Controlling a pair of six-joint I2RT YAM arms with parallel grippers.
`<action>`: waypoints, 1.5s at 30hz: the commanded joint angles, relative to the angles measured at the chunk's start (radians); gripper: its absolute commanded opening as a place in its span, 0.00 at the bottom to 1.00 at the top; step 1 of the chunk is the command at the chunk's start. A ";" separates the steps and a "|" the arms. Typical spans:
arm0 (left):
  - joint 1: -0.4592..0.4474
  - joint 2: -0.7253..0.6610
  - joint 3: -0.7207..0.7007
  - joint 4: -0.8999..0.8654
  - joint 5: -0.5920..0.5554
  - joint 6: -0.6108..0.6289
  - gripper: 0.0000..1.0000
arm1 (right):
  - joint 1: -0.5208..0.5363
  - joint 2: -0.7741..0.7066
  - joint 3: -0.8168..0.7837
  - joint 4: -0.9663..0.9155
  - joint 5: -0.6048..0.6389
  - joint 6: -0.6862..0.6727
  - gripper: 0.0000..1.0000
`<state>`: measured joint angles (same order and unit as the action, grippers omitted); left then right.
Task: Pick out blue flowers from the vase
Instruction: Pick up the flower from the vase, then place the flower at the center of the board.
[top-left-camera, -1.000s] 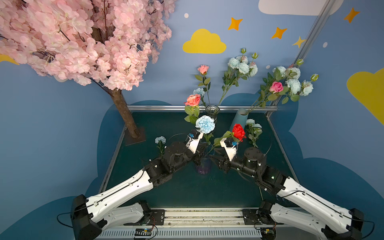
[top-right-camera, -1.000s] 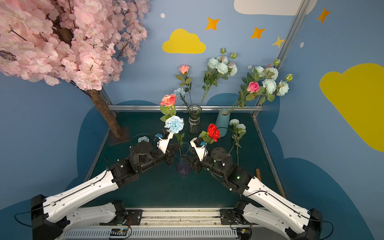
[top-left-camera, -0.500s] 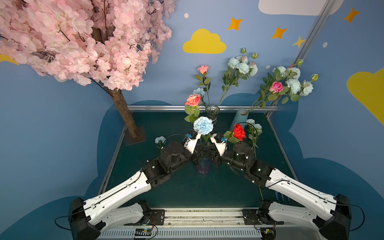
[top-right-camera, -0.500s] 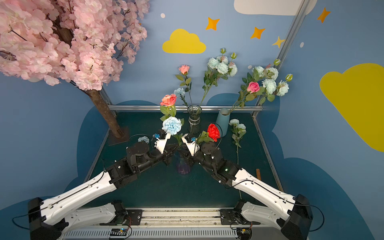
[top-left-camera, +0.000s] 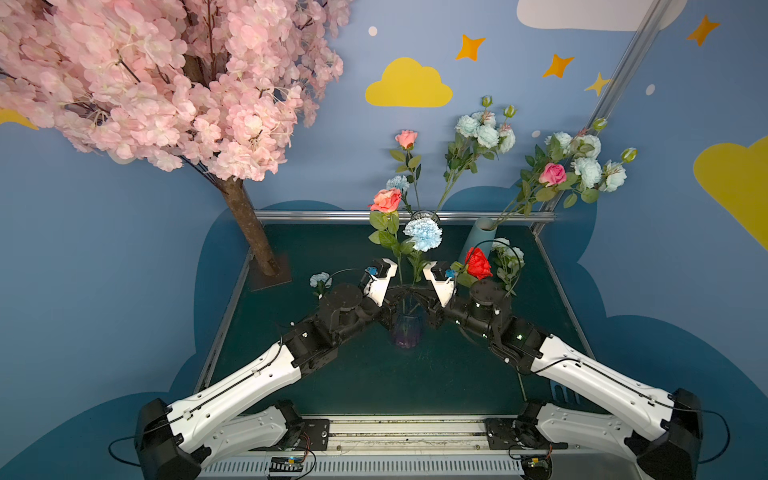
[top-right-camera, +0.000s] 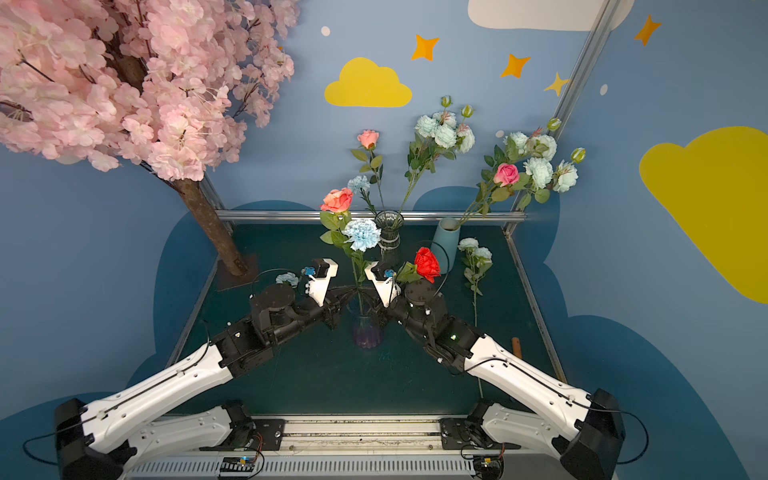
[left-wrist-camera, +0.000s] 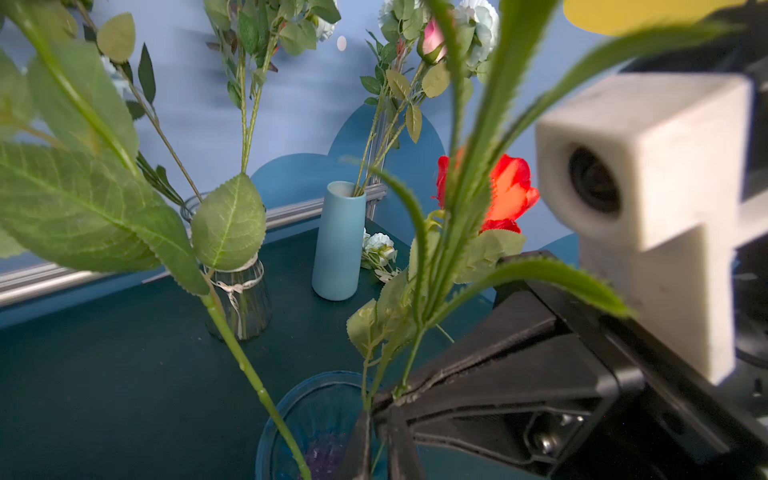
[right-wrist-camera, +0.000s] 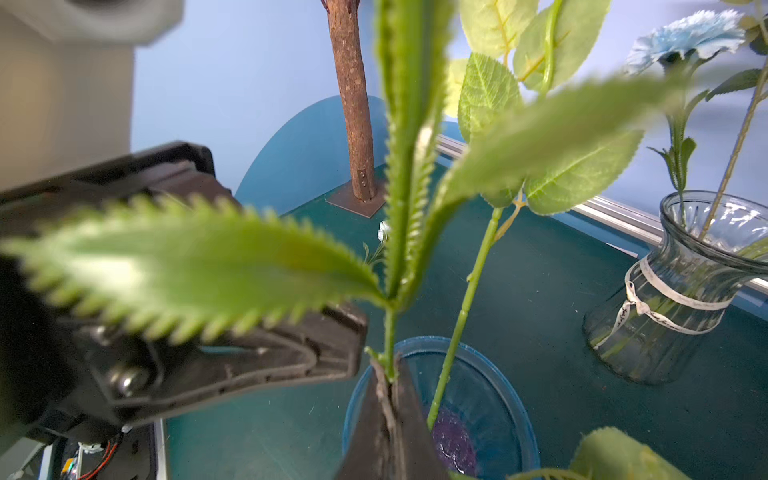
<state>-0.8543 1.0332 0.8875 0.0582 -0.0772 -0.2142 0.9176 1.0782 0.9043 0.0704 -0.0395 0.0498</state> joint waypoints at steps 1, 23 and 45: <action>0.006 -0.008 -0.006 0.026 0.007 -0.006 0.29 | -0.003 -0.003 0.053 -0.003 0.010 -0.014 0.00; 0.161 -0.197 -0.284 0.063 -0.271 -0.069 0.53 | -0.008 -0.184 0.305 -0.298 0.007 0.014 0.00; 0.241 -0.147 -0.307 0.084 -0.168 -0.113 0.53 | -0.021 -0.550 0.188 -0.753 0.607 0.092 0.00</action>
<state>-0.6174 0.8864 0.5774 0.1184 -0.2634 -0.3222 0.9039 0.5232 1.1164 -0.5926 0.3656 0.1253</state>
